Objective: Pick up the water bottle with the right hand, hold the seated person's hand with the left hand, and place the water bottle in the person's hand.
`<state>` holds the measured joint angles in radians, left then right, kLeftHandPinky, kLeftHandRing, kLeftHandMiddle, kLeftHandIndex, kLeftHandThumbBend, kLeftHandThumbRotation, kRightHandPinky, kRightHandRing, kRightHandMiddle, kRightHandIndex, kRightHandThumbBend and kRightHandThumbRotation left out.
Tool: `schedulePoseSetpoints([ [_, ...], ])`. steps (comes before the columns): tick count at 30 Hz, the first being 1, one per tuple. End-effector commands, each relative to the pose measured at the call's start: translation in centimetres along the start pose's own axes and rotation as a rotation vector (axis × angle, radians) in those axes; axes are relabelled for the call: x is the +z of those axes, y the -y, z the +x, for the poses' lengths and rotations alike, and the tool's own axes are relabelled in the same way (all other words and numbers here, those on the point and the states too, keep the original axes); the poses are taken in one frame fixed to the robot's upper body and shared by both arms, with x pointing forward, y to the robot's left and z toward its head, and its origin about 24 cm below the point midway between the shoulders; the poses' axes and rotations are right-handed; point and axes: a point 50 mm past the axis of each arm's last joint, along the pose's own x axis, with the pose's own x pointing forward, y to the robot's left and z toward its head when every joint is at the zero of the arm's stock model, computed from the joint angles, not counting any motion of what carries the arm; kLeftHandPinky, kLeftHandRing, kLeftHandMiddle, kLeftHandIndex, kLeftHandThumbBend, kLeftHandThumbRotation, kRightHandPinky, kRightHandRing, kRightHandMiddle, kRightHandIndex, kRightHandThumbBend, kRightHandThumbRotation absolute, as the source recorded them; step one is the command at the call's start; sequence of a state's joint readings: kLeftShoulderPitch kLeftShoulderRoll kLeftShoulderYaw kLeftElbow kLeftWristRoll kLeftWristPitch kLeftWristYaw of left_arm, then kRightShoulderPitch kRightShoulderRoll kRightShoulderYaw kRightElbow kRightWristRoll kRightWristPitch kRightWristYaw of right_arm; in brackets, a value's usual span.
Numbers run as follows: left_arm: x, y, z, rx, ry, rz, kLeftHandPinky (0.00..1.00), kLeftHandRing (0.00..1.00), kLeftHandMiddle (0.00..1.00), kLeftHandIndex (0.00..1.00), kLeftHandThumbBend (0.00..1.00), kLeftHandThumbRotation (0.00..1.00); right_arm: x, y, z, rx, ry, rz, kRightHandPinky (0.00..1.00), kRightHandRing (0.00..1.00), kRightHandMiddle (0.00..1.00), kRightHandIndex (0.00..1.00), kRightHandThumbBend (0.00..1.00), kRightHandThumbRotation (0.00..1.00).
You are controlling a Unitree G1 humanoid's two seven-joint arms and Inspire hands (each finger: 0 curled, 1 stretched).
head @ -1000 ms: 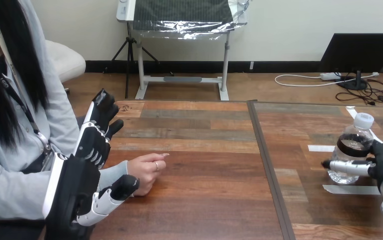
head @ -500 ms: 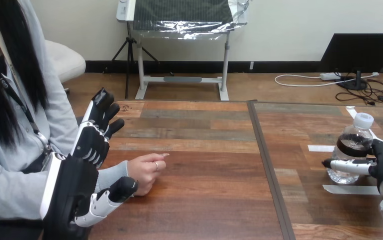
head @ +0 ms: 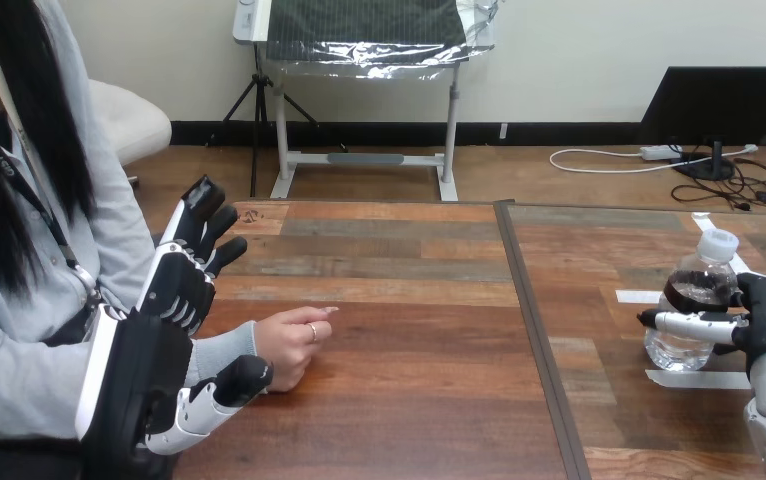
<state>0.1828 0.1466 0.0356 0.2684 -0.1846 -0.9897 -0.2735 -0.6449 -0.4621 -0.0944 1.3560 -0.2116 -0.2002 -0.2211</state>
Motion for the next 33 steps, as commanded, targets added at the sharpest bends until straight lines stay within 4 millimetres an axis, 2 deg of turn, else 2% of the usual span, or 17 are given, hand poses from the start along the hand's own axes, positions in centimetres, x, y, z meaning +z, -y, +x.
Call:
schedulePoseSetpoints([
  [1,0.6,-0.2,1.1,-0.009,0.064,0.013,0.87,0.94,0.97,0.95,1.0,0.68,1.8,0.2,0.3,-0.036,0.057,0.078,0.49,0.55,0.63,0.65,0.8,0.0],
  [17,0.5,-0.1,1.1,-0.013,0.065,0.016,0.84,0.93,0.96,0.94,1.0,0.68,2.5,-0.2,0.3,-0.055,0.073,0.157,0.46,0.53,0.59,0.61,0.77,0.0],
  [33,0.4,-0.2,1.1,-0.039,0.041,0.036,0.85,0.94,0.97,0.95,1.0,0.68,4.1,-0.7,0.4,-0.039,0.138,0.226,0.43,0.5,0.58,0.6,0.75,0.0],
])
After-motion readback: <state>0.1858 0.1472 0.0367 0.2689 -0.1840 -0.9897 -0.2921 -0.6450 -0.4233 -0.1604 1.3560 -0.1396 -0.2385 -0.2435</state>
